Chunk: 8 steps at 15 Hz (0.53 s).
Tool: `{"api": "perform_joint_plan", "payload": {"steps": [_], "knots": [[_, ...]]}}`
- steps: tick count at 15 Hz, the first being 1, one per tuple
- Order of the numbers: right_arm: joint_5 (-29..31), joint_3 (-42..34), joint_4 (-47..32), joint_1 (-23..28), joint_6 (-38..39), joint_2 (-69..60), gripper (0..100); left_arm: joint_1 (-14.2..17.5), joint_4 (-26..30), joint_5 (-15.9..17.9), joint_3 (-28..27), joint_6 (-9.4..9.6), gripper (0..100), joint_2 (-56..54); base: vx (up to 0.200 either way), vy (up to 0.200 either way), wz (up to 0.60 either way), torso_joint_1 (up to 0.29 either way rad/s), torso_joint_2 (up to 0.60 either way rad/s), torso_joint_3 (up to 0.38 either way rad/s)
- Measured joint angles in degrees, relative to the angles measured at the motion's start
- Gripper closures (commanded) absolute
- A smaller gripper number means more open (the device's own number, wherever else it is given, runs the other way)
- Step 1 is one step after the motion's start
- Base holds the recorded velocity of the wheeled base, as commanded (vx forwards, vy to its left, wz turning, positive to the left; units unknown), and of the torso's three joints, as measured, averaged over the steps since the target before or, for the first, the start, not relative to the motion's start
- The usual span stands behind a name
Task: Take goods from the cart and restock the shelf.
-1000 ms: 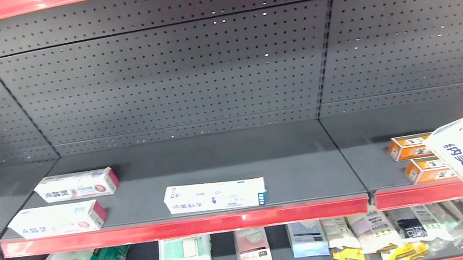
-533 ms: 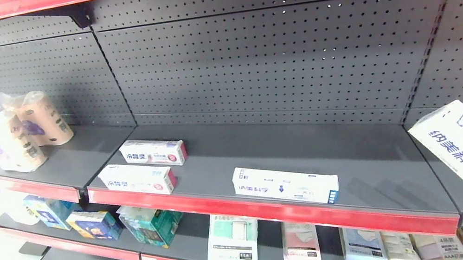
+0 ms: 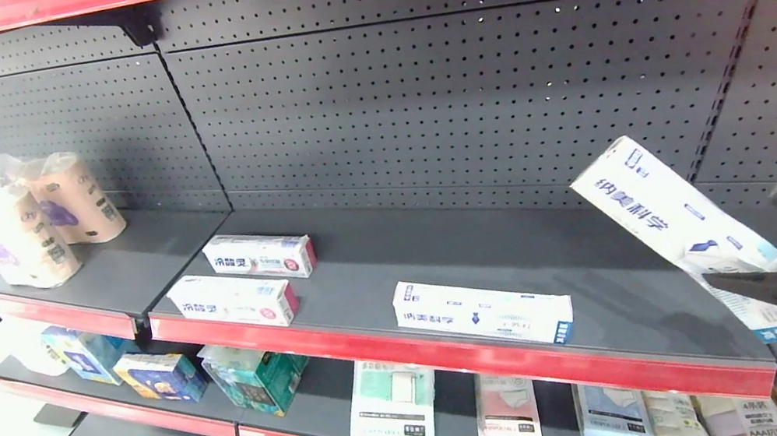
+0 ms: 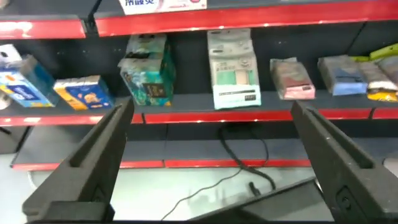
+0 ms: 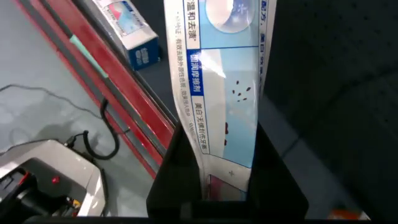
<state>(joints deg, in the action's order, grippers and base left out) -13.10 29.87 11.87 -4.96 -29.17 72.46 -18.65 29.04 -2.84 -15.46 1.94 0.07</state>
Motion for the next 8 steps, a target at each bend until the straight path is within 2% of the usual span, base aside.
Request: {"api": "perform_joint_plan", "payload": {"steps": [1, 2, 3, 4, 6, 8], "knots": [[-1.1, 0.9, 1.6, -0.1, -1.0, 3.9, 100, 0.0, -0.1, 0.0, 0.2, -1.39, 0, -0.1, 0.000, 0.000, 0.00, 0.000, 0.00, 0.000], [-1.7, 2.0, 2.7, -0.2, -2.0, 6.9, 100, 0.0, -0.3, -0.7, 0.4, -1.84, 0, -0.1, 0.000, 0.000, 0.00, 0.000, 0.00, 0.000], [-2.3, 3.1, 2.9, -0.3, -2.8, 9.7, 100, 0.0, -2.0, -4.7, 0.8, -2.36, 0, -0.1, 0.000, 0.000, 0.00, 0.000, 0.00, 0.000], [-2.9, 4.6, 3.0, -0.3, -4.1, 12.6, 100, 0.0, -7.4, -8.1, 2.2, -2.83, 0, -0.2, 0.000, 0.000, 0.00, 0.000, 0.00, 0.000], [-3.3, 7.0, 3.1, -0.5, -6.1, 16.9, 100, 0.0, -17.7, -11.6, 6.3, -3.71, 0, -0.2, 0.000, 0.000, 0.00, 0.000, 0.00, 0.000], [-3.5, 7.9, 3.1, -0.6, -6.3, 19.4, 100, 0.2, -20.1, -13.2, 9.0, -4.53, 0, -0.2, 0.000, 0.000, 0.00, 0.000, 0.00, 0.000]]}}
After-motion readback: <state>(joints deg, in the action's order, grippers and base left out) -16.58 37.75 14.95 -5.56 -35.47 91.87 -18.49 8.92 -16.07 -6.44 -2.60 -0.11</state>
